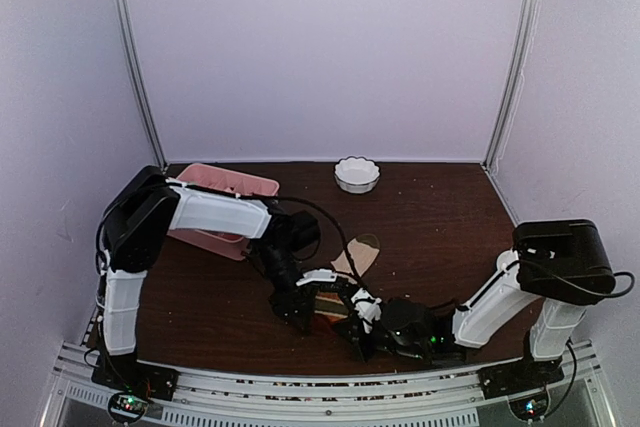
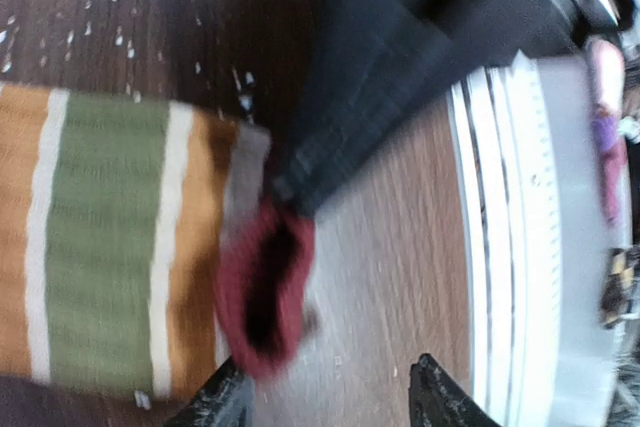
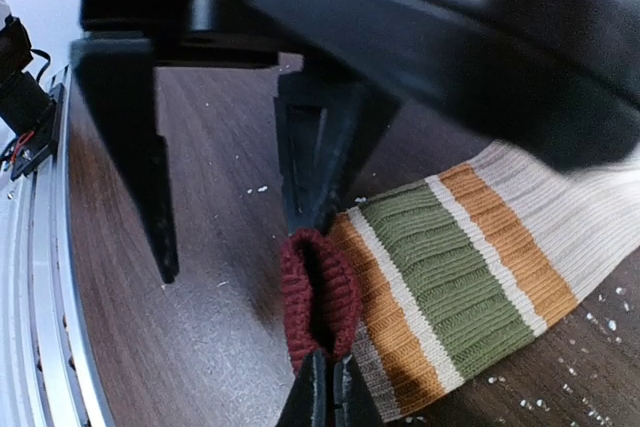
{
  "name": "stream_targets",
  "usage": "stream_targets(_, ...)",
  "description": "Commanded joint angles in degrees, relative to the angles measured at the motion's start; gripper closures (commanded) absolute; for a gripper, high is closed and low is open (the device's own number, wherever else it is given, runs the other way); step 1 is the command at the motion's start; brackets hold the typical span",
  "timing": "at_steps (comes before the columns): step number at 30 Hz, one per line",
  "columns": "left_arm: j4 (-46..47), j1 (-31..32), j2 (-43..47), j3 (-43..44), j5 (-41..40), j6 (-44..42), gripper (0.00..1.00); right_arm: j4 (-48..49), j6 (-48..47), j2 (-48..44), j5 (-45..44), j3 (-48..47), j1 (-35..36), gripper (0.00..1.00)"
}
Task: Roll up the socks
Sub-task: Roll the sock at the center of the board.
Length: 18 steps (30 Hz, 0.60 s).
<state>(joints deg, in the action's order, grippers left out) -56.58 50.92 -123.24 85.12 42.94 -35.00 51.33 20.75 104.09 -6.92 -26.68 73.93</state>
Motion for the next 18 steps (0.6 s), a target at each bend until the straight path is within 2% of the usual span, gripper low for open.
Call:
stream_targets(1,12.64,-0.62,9.26,-7.61,-6.55,-1.92,0.46,1.73,10.96,-0.11,7.81,2.08,-2.29,1.0)
stream_targets(5,17.07,-0.55,14.04,-11.27,-6.38,-3.18,0.46,1.27,18.49,1.03,13.75,2.41,-5.16,1.0)
stream_targets(8,17.55,-0.32,14.52,-11.47,-6.45,-3.97,0.46,1.59,20.28,1.39,17.64,1.63,-6.87,1.0)
stream_targets(18,17.53,-0.47,11.64,-10.76,-3.64,-1.12,0.45,-2.64,17.75,0.04,23.44,-3.59,-8.02,1.0)
